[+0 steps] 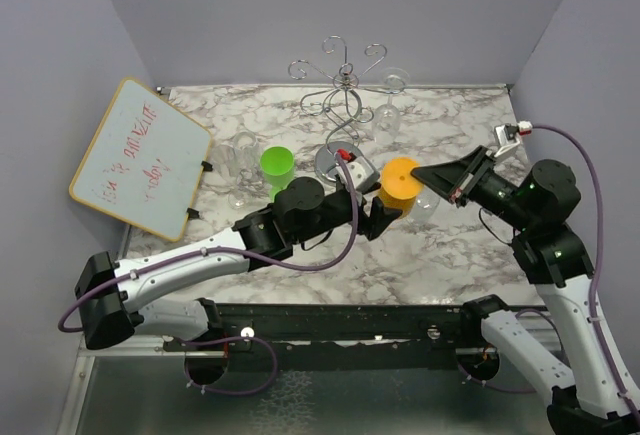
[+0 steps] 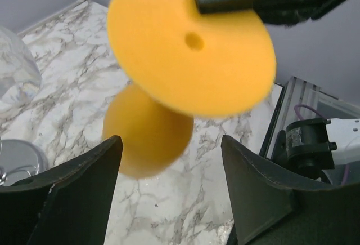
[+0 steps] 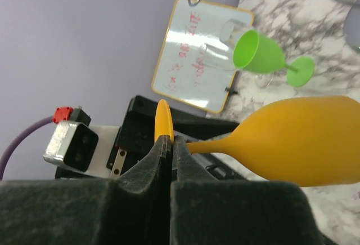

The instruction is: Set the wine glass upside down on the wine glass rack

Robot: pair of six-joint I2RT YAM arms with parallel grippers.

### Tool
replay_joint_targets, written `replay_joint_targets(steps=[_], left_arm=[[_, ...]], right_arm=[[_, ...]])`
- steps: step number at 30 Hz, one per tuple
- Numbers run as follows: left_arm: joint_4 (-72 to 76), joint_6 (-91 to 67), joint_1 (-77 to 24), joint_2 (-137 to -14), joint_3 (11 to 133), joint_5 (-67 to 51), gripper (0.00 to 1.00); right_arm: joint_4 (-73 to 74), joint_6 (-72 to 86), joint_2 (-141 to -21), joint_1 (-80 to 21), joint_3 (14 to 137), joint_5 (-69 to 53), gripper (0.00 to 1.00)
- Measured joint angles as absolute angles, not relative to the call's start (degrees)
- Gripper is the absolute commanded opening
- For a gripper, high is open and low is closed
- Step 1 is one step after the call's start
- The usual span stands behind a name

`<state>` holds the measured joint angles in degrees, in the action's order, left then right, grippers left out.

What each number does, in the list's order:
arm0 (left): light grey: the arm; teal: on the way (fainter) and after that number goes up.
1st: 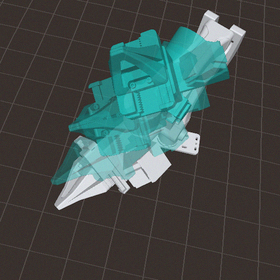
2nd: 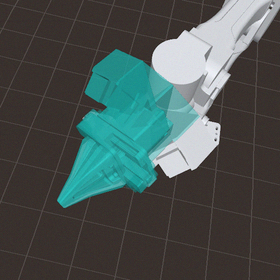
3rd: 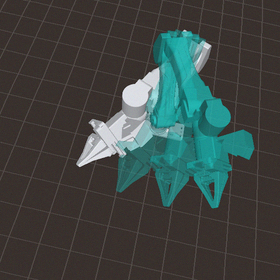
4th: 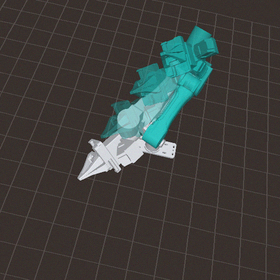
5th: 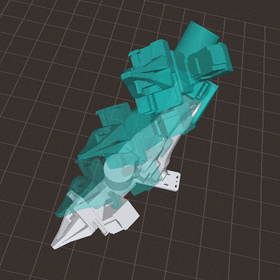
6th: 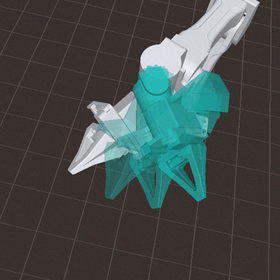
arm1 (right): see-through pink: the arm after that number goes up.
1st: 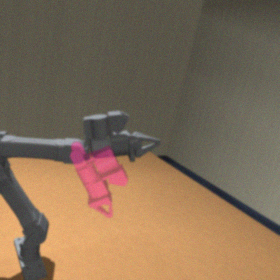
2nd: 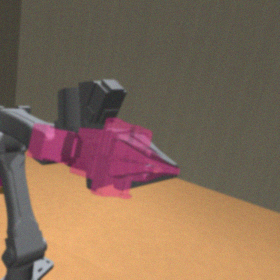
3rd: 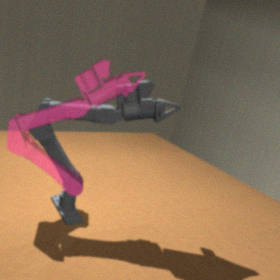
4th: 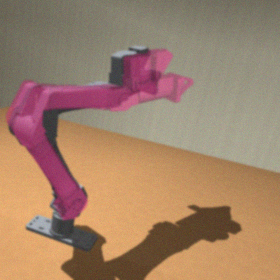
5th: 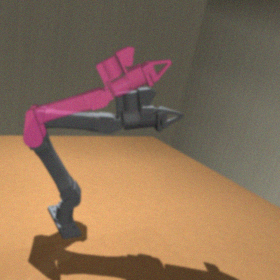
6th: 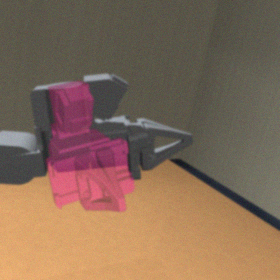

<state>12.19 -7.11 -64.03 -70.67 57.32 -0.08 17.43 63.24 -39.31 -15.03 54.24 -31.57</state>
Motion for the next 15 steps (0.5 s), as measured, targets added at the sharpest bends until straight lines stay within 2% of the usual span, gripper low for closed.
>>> replay_joint_targets(steps=[2,4,5,15], left_arm=[[9.50,-8.12,-64.07,-69.49,57.32,0.73,0.81],[7.07,-9.02,-64.10,-67.59,57.32,1.50,0.97],[6.07,-9.39,-64.12,-66.57,57.30,2.02,0.99],[-8.58,-11.42,-64.14,-57.65,61.84,15.90,0.99]], right_arm=[[20.36,59.86,-41.01,-15.05,58.30,-29.06,0.01],[21.78,57.25,-42.11,-15.05,60.93,-26.24,0.01],[22.50,56.07,-42.52,-15.05,61.76,-24.75,0.01],[28.77,45.04,-49.78,-15.05,72.03,-5.02,0.01]])
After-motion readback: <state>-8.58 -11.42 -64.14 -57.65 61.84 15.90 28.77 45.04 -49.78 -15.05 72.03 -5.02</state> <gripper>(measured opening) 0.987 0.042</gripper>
